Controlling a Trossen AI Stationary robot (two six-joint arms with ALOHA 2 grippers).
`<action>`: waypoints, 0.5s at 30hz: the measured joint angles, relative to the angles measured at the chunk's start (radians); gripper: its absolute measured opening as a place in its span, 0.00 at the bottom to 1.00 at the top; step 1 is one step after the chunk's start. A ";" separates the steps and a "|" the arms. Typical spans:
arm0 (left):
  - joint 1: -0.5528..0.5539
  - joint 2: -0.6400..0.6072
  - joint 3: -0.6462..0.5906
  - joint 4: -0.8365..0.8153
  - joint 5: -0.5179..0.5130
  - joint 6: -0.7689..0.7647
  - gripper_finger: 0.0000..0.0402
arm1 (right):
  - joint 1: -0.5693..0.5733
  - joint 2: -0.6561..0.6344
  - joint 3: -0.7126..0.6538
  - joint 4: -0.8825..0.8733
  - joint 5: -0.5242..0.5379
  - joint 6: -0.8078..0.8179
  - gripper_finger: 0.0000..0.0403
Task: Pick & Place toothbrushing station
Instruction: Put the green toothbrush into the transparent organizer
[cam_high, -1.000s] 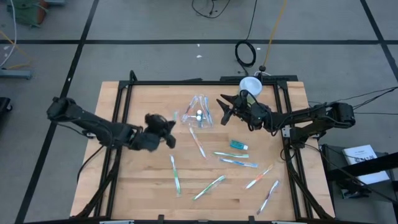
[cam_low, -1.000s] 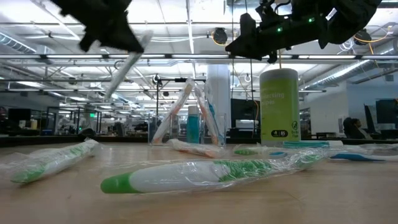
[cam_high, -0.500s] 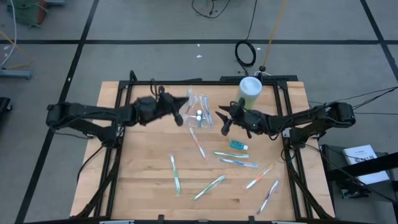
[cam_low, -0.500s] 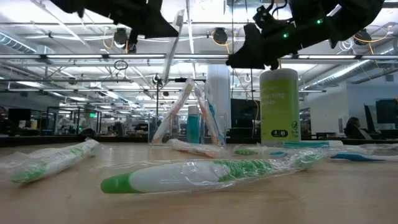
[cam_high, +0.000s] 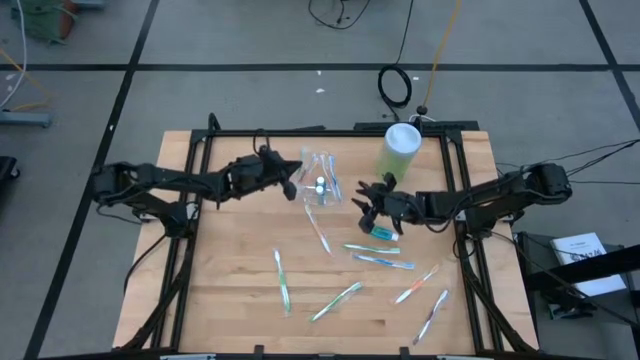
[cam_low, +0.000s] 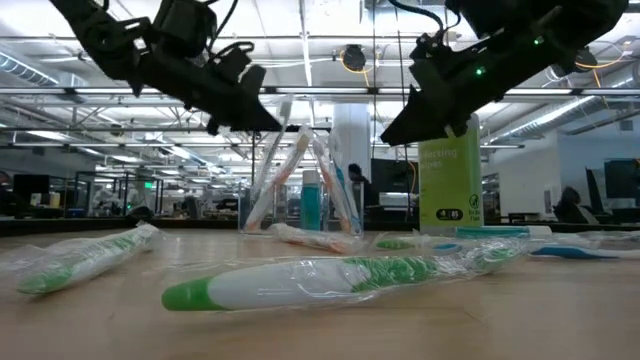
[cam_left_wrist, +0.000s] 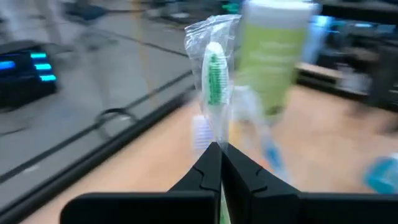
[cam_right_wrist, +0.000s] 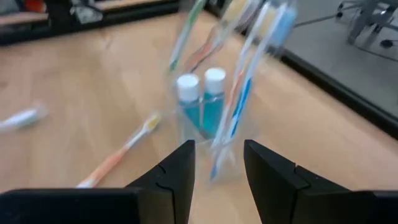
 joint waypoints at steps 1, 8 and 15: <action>0.003 -0.001 -0.010 0.002 -0.036 -0.008 0.02 | 0.009 0.000 0.000 -0.007 0.000 0.000 0.33; 0.013 0.023 -0.057 -0.022 -0.018 -0.084 0.02 | 0.056 0.000 0.000 -0.012 0.000 0.000 0.33; 0.013 0.042 -0.068 -0.033 -0.027 -0.162 0.04 | 0.058 0.000 0.000 -0.006 0.000 0.035 0.33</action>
